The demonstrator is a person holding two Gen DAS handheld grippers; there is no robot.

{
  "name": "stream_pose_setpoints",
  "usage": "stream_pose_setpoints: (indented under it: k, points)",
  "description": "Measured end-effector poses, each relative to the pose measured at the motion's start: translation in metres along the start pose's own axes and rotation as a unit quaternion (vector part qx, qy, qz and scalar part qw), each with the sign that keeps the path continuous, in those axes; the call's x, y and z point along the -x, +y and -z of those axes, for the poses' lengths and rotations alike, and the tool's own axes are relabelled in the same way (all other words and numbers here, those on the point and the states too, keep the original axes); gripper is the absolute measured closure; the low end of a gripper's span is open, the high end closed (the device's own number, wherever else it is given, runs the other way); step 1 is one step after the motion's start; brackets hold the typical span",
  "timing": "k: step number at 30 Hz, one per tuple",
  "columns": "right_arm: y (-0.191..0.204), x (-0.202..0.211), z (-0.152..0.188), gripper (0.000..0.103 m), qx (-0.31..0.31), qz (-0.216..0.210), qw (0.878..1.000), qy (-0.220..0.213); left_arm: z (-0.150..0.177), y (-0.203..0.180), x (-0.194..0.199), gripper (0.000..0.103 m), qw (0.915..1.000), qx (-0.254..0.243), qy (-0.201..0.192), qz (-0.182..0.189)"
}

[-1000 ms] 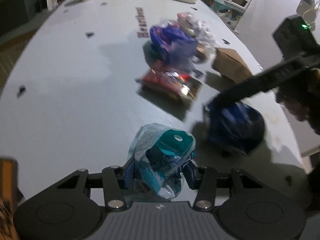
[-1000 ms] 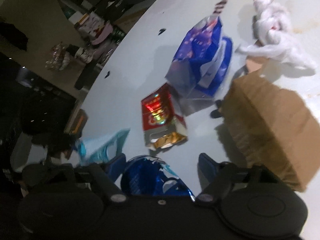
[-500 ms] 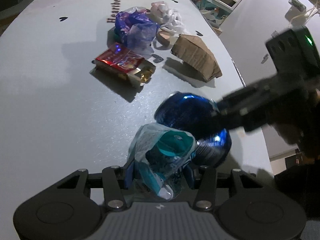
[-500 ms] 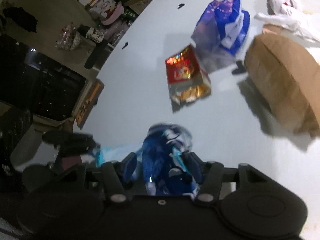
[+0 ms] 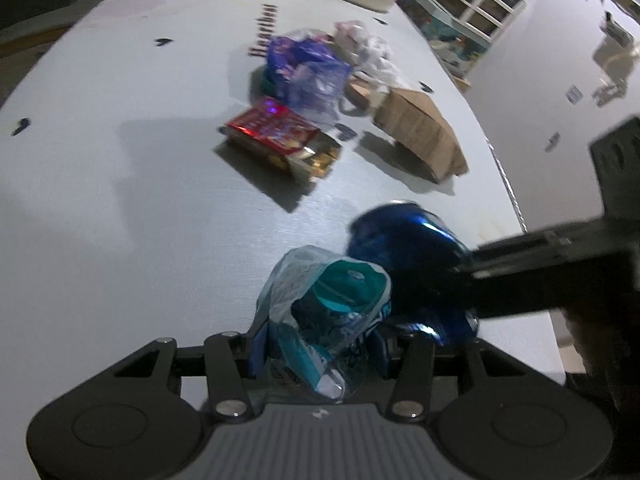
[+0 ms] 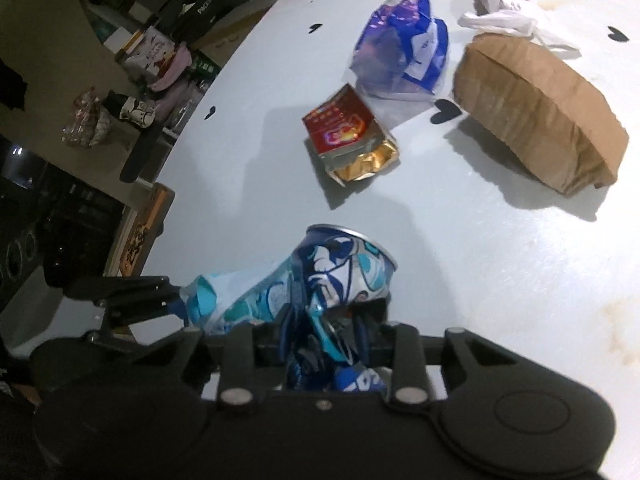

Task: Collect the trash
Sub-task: 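Lift the wrapper and can and carry both toward the wastebasket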

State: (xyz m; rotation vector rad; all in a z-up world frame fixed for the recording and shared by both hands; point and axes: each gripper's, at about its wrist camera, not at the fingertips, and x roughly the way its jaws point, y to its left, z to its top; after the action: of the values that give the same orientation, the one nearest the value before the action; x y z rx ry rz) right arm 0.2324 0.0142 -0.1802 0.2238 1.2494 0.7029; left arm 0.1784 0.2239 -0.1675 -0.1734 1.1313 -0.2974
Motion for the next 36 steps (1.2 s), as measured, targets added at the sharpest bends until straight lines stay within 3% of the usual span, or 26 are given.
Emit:
stream_pose_setpoints:
  k: [5, 13, 24, 36]
  points:
    - [0.011, 0.009, 0.004, 0.076, 0.001, 0.033, 0.999, -0.021, 0.000, 0.004, 0.019, 0.053, 0.9993, 0.007, -0.030, -0.022]
    - [0.027, 0.056, 0.008, 0.077, 0.008, 0.082, 0.991, -0.104, -0.011, -0.005, 0.058, 0.053, 0.9946, 0.005, -0.094, -0.044]
    - [0.054, 0.118, 0.017, 0.077, 0.033, 0.163, 0.962, -0.218, -0.033, -0.028, 0.107, 0.053, 0.9845, -0.010, -0.168, -0.049]
    - [0.065, 0.165, 0.032, 0.078, 0.058, 0.221, 0.927, -0.298, -0.051, -0.067, 0.127, 0.053, 0.9723, -0.027, -0.219, -0.077]
